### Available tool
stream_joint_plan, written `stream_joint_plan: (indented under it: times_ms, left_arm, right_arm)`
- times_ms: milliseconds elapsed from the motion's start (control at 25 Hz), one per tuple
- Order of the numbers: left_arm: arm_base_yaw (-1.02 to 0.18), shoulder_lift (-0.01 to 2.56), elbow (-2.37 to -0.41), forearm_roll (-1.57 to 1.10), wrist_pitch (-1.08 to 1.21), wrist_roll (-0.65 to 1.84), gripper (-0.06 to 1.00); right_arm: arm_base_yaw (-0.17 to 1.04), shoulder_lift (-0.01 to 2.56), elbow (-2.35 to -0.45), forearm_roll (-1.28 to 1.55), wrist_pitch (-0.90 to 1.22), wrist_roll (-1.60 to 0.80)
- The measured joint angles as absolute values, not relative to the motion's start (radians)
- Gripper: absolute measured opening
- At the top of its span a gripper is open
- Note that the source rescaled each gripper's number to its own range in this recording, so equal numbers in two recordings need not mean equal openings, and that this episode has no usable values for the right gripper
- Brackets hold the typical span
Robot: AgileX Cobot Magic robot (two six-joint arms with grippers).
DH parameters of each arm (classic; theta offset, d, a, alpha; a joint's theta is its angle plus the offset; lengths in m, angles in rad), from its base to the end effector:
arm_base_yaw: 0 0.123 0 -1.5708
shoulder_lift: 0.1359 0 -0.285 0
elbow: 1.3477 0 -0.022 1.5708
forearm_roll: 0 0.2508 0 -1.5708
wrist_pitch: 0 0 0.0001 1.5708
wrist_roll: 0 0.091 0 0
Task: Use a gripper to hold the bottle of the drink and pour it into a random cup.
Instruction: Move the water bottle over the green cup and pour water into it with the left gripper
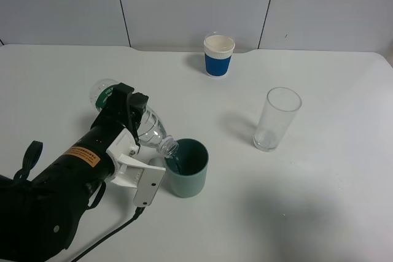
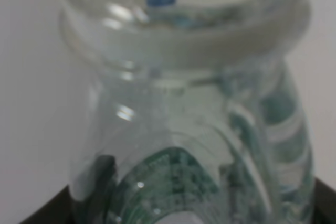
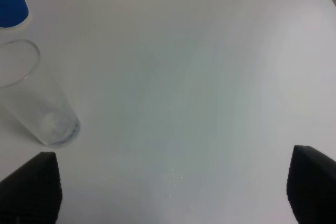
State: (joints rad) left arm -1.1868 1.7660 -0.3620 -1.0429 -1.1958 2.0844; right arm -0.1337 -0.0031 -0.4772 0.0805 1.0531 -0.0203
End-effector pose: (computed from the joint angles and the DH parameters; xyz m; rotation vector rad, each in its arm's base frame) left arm 0.1527 -0.1827 0.1337 1.6956 1.0050 1.1357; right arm -0.0017 0.0066 0.2718 0.1140 2.0506 0.0010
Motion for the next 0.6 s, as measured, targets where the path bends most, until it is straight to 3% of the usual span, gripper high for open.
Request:
stream_joint_plan:
  times_ms: [600]
  left_arm:
    - [-1.187, 1.766, -0.367, -1.044, -1.197, 2.117, 0.00]
  right_arm:
    - [-0.134, -0.003, -0.477, 0.081, 1.053, -0.020]
